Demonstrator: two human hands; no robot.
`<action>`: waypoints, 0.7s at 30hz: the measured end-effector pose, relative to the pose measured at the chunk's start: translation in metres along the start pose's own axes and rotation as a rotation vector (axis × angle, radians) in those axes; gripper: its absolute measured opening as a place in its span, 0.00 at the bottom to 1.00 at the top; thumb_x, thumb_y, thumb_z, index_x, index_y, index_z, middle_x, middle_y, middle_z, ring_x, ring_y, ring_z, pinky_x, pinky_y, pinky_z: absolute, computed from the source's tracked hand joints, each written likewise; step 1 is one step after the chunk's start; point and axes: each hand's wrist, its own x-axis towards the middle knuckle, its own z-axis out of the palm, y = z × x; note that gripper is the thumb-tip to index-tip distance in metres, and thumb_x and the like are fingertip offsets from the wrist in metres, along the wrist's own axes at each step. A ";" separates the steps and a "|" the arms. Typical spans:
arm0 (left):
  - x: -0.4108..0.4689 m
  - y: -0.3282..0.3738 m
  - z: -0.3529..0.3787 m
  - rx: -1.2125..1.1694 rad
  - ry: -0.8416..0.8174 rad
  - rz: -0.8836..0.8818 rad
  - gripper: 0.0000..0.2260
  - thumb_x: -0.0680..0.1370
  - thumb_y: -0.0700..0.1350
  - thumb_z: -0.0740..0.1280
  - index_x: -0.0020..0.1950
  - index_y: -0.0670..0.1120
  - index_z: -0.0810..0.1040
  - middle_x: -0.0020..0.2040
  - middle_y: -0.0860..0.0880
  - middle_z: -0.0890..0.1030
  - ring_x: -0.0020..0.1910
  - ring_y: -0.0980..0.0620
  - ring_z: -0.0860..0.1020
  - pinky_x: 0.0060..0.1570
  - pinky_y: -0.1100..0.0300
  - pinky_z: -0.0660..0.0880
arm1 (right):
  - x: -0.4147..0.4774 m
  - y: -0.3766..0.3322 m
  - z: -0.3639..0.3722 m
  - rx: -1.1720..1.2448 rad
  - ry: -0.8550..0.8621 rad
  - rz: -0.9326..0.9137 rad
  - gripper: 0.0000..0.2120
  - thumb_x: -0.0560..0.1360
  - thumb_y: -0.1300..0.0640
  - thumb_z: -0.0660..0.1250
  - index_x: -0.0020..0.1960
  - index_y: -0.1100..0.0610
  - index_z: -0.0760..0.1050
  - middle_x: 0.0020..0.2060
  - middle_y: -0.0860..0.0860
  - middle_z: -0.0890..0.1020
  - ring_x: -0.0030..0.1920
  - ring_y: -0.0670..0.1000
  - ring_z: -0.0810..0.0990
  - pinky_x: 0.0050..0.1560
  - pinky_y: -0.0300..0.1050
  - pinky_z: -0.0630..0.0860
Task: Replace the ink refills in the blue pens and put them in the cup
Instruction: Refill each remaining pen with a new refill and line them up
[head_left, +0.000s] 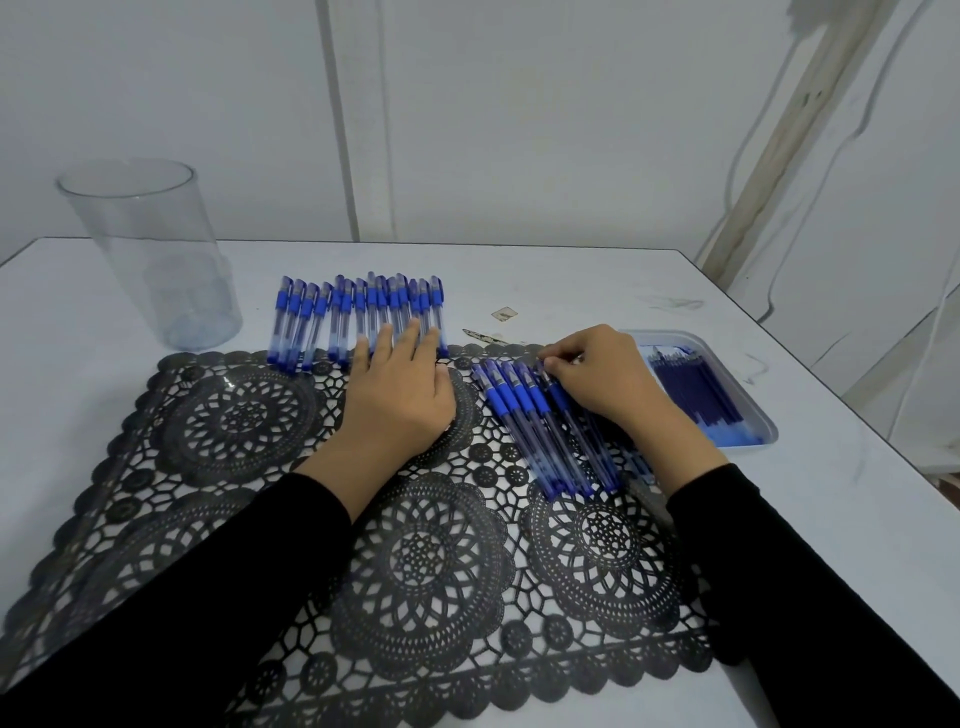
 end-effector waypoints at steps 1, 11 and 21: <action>0.000 0.000 0.000 0.001 -0.002 0.001 0.25 0.85 0.52 0.49 0.81 0.49 0.52 0.82 0.50 0.51 0.80 0.47 0.47 0.78 0.47 0.41 | 0.000 0.000 -0.001 -0.002 -0.006 -0.002 0.10 0.79 0.59 0.65 0.56 0.57 0.83 0.54 0.54 0.84 0.41 0.45 0.76 0.39 0.31 0.69; 0.009 -0.018 -0.007 -0.018 0.078 0.004 0.25 0.84 0.55 0.50 0.81 0.52 0.54 0.81 0.50 0.53 0.80 0.47 0.49 0.77 0.44 0.40 | 0.020 -0.033 0.007 0.052 0.022 -0.126 0.09 0.78 0.58 0.65 0.53 0.56 0.83 0.46 0.50 0.83 0.39 0.42 0.74 0.33 0.22 0.64; 0.022 -0.052 -0.009 -0.003 0.113 -0.045 0.24 0.83 0.58 0.51 0.79 0.56 0.59 0.81 0.49 0.56 0.80 0.47 0.51 0.76 0.43 0.41 | 0.061 -0.071 0.054 0.112 -0.044 -0.148 0.13 0.79 0.53 0.66 0.60 0.55 0.81 0.52 0.53 0.84 0.43 0.46 0.77 0.44 0.33 0.70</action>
